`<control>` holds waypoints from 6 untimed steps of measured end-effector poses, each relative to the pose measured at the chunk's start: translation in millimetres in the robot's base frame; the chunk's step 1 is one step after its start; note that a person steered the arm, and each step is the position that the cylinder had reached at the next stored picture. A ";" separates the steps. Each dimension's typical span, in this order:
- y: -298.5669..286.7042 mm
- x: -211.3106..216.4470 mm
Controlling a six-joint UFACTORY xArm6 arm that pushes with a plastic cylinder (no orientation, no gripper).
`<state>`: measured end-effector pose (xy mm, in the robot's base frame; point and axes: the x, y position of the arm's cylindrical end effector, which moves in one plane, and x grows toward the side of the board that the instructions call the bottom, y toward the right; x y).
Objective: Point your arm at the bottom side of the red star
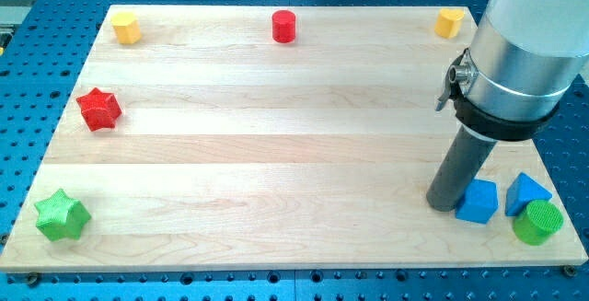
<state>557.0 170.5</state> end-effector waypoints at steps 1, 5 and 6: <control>8.6 0.0; -188.1 -29.5; -264.8 -43.5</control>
